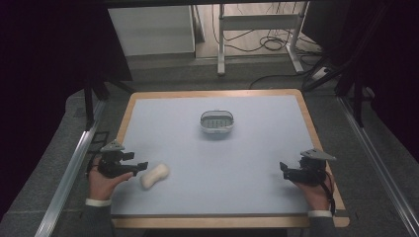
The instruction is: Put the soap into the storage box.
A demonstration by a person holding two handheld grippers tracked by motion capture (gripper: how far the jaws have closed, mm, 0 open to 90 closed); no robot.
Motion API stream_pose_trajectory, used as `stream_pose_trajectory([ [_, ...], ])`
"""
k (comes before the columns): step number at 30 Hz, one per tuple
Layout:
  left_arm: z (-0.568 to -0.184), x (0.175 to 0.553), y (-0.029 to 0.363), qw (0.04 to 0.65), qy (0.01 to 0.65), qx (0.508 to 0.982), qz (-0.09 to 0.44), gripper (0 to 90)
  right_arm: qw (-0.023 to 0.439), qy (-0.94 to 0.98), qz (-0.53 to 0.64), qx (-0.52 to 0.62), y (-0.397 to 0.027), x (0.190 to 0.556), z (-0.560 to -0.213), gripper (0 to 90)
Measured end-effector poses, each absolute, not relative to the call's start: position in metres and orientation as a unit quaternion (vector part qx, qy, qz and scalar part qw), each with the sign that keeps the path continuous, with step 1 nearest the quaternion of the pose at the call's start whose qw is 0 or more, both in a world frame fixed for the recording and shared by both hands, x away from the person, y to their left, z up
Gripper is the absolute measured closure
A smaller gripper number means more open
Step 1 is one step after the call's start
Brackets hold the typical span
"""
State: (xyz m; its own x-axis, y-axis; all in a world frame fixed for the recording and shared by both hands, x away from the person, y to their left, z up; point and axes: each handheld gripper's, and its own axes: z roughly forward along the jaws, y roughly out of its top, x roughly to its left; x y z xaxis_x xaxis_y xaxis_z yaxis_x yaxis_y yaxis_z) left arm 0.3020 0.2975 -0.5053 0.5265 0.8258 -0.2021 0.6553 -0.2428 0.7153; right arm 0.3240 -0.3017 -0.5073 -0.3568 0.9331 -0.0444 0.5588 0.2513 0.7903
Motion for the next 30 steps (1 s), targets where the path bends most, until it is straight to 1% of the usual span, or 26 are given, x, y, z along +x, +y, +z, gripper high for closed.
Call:
stream_pose_trajectory([
  [4,-0.506,0.303,0.297,0.390,0.475,0.781,0.108,22.6,0.265,0.752,0.348,0.492,-0.302,0.323,-0.508,5.7],
  [14,-0.510,0.304,0.296,0.375,0.482,0.783,0.115,22.7,0.253,0.755,0.358,0.488,-0.304,0.322,-0.507,6.3],
  [19,-0.509,0.304,0.299,0.375,0.494,0.773,0.134,24.2,0.248,0.755,0.365,0.486,-0.306,0.323,-0.509,6.5],
  [30,-0.520,0.304,0.296,0.356,0.507,0.775,0.127,24.2,0.248,0.758,0.367,0.479,-0.307,0.325,-0.512,7.1],
])
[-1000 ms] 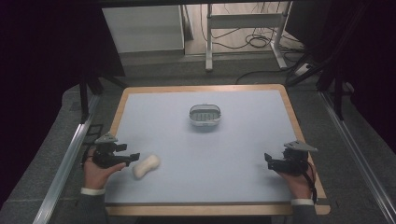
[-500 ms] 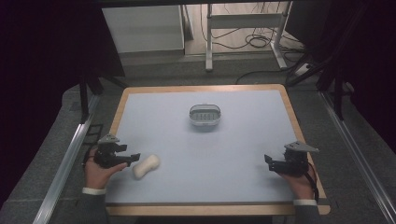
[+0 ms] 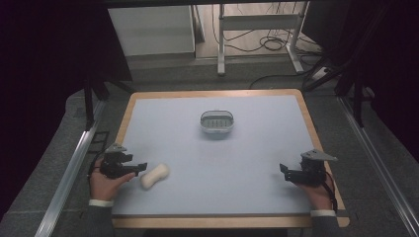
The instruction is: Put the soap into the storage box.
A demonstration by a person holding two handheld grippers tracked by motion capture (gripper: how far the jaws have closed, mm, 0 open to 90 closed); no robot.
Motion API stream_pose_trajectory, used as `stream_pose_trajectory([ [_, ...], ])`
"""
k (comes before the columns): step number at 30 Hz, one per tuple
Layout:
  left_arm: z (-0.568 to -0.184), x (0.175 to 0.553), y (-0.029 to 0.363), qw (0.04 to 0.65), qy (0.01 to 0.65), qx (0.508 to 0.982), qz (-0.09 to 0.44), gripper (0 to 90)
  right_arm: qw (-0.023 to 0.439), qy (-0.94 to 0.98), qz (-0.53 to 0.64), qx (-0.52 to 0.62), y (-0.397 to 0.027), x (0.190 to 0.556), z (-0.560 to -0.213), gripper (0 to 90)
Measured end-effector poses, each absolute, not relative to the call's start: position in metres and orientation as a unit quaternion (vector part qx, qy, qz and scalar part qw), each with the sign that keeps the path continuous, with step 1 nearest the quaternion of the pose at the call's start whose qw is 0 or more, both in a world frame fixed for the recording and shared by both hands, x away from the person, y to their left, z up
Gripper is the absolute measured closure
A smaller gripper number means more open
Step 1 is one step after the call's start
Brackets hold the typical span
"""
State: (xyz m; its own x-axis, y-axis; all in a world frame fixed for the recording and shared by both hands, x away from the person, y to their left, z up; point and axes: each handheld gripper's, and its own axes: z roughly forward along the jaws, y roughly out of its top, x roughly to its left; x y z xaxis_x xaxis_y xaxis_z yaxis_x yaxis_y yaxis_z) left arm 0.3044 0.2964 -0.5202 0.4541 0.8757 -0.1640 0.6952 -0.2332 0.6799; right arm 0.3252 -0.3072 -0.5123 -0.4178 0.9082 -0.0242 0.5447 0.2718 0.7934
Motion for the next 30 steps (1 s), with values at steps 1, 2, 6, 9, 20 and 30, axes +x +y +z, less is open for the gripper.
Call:
stream_pose_trajectory([
  [1,-0.520,0.304,0.297,0.358,0.507,0.774,0.126,24.1,0.249,0.758,0.367,0.479,-0.307,0.325,-0.512,7.1],
  [2,-0.519,0.304,0.297,0.359,0.506,0.774,0.126,24.1,0.249,0.758,0.367,0.479,-0.307,0.325,-0.512,7.1],
  [6,-0.515,0.303,0.298,0.355,0.503,0.779,0.124,24.1,0.252,0.754,0.368,0.482,-0.308,0.324,-0.510,7.6],
  [9,-0.511,0.304,0.297,0.353,0.500,0.783,0.111,23.0,0.253,0.752,0.367,0.486,-0.310,0.324,-0.511,7.9],
  [20,-0.496,0.305,0.291,0.335,0.484,0.802,0.107,23.4,0.260,0.748,0.371,0.485,-0.315,0.315,-0.507,8.2],
  [30,-0.491,0.306,0.281,0.295,0.462,0.831,0.099,24.0,0.260,0.754,0.381,0.468,-0.309,0.311,-0.503,8.3],
])
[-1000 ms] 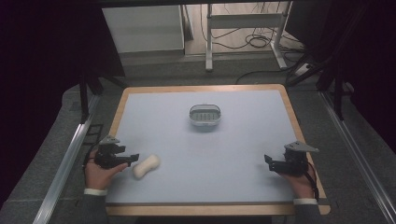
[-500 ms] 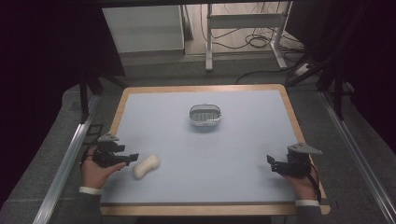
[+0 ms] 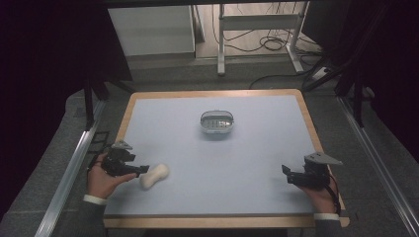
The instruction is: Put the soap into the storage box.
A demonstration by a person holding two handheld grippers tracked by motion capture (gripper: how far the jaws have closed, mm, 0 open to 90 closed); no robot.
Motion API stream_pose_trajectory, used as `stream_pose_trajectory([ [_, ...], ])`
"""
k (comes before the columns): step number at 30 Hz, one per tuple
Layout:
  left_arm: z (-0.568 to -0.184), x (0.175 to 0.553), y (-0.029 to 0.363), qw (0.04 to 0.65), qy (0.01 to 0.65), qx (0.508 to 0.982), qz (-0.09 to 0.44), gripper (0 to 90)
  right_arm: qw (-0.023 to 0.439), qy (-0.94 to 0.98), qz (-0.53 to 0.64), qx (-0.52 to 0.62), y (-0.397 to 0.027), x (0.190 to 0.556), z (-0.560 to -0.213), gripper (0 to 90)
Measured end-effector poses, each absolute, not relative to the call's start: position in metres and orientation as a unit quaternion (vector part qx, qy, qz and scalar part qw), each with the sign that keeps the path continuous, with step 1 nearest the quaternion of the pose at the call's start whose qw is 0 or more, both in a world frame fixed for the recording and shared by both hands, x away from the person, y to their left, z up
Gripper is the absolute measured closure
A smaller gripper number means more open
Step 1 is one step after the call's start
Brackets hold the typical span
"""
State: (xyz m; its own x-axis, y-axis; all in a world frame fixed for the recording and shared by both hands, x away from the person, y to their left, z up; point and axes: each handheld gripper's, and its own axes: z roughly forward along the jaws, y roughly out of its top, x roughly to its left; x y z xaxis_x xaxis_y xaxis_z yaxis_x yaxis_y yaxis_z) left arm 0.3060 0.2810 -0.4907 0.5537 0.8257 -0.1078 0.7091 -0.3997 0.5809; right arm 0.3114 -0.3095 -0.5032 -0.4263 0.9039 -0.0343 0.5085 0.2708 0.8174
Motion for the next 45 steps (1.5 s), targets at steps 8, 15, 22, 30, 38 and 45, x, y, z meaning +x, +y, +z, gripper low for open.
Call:
stream_pose_trajectory([
  [8,-0.488,0.308,0.271,0.280,0.450,0.843,0.091,23.8,0.251,0.764,0.385,0.453,-0.305,0.311,-0.504,8.9],
  [15,-0.486,0.310,0.262,0.266,0.435,0.857,0.078,23.3,0.251,0.763,0.388,0.451,-0.304,0.310,-0.503,8.9],
  [22,-0.487,0.311,0.254,0.249,0.428,0.866,0.069,23.5,0.252,0.764,0.386,0.451,-0.303,0.310,-0.503,8.9],
  [30,-0.494,0.311,0.241,0.231,0.419,0.876,0.056,23.9,0.253,0.765,0.383,0.451,-0.303,0.310,-0.504,8.9],
  [38,-0.502,0.314,0.232,0.203,0.410,0.888,0.051,26.9,0.255,0.765,0.378,0.455,-0.303,0.311,-0.505,8.9],
  [45,-0.507,0.317,0.228,0.188,0.402,0.895,0.043,30.6,0.259,0.764,0.373,0.459,-0.303,0.311,-0.506,8.9],
])
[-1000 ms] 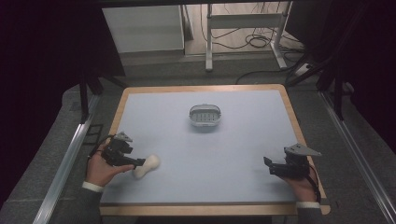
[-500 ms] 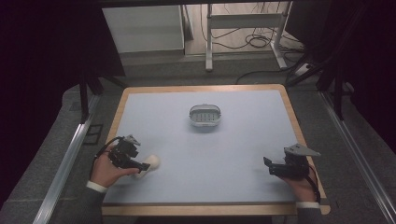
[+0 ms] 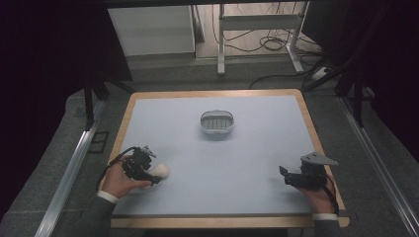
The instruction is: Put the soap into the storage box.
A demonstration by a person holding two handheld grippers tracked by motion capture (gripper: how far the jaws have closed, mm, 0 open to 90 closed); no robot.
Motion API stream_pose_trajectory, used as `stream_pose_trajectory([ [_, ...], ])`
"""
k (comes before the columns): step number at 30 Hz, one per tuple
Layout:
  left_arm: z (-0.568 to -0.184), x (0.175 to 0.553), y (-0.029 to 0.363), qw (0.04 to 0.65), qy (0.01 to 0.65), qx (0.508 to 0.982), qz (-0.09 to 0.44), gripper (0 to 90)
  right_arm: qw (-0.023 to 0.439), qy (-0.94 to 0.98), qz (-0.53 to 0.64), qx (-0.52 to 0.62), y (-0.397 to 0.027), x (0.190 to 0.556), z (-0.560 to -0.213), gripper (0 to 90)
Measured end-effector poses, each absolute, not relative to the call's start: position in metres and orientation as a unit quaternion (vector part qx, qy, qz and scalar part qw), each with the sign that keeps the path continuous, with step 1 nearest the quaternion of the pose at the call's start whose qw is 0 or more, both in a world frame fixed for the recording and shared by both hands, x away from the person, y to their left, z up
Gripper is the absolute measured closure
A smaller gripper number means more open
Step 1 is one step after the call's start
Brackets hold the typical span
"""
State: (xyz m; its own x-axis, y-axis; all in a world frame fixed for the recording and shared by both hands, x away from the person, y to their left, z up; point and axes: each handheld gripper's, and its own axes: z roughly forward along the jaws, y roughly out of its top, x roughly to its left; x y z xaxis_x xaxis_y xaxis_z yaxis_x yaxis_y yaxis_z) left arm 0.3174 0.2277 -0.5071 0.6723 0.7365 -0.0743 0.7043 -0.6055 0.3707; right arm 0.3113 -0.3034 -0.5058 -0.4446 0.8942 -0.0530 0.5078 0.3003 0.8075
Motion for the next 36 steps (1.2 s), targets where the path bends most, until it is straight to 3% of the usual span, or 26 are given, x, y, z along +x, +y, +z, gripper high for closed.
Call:
stream_pose_trajectory([
  [9,-0.514,0.320,0.225,0.169,0.396,0.902,0.037,35.1,0.260,0.760,0.374,0.463,-0.304,0.311,-0.506,8.9],
  [16,-0.514,0.319,0.225,0.167,0.391,0.904,0.045,49.1,0.263,0.758,0.377,0.463,-0.305,0.311,-0.505,8.9],
  [36,-0.492,0.318,0.236,0.191,0.391,0.898,0.055,49.6,0.265,0.760,0.372,0.463,-0.305,0.311,-0.506,8.9],
])
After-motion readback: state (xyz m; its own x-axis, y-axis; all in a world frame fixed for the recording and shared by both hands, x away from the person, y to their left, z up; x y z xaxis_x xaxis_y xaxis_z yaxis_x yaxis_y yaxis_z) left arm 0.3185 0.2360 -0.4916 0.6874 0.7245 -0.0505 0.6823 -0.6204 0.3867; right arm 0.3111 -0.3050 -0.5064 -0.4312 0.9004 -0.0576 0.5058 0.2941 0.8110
